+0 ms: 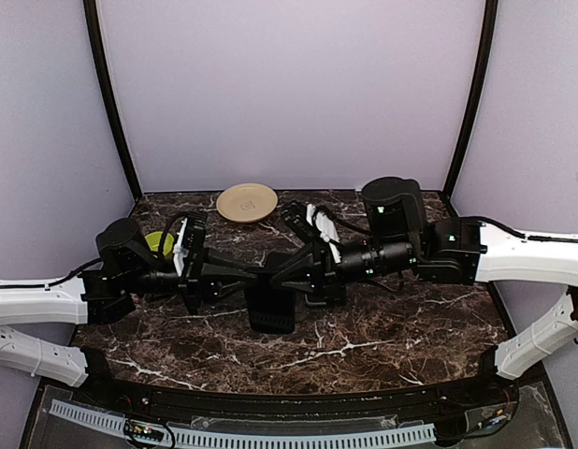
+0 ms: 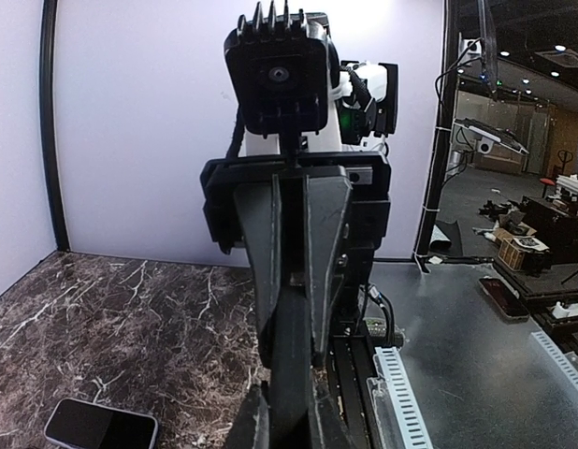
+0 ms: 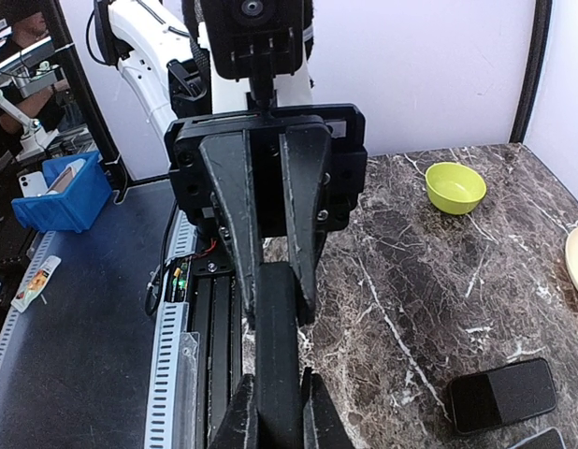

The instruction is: Put the phone into the phone case

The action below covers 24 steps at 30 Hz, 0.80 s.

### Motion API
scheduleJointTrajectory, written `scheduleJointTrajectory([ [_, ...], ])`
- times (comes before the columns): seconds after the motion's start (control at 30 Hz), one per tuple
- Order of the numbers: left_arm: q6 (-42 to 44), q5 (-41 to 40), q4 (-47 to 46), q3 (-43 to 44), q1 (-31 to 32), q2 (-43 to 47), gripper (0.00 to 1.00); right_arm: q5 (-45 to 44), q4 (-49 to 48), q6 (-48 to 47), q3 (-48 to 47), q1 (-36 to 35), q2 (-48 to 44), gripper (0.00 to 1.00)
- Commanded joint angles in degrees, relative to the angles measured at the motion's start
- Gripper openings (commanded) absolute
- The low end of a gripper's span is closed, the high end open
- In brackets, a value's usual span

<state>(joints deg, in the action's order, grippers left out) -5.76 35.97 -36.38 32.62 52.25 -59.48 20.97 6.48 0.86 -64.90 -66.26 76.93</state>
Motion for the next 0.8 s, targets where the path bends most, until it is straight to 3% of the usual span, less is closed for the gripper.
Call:
scheduleJointTrajectory([
  [0.0,0.7,0.2,-2.9,0.4,0.1,0.6,0.11,-0.5,-4.2,1.7,-1.4,0.3,-2.8,0.00],
  [0.03,0.7,0.3,-2.6,0.5,0.1,0.4,0.21,-0.1,-4.5,1.8,-1.6,0.3,-3.2,0.00],
  [0.1,0.8,0.5,-2.1,0.7,0.1,-0.1,0.28,0.8,-5.4,2.0,-1.9,0.3,-4.5,0.00],
  [0.23,0.9,1.5,-0.8,1.4,0.1,-1.2,0.33,1.5,-6.2,1.9,-2.1,0.3,-6.8,0.00],
  [0.4,0.4,2.7,-0.7,1.8,0.3,-2.2,0.31,0.4,-6.2,1.5,-2.3,0.3,-7.8,0.00],
  [0.57,0.6,3.5,-0.5,1.8,0.6,-2.6,0.23,0.3,-9.1,1.9,-1.6,0.3,-9.3,0.00],
  [0.77,-0.8,4.9,-1.3,2.0,1.2,-4.3,0.28,-1.0,-11.1,2.1,-0.7,0.3,-11.1,0.00],
])
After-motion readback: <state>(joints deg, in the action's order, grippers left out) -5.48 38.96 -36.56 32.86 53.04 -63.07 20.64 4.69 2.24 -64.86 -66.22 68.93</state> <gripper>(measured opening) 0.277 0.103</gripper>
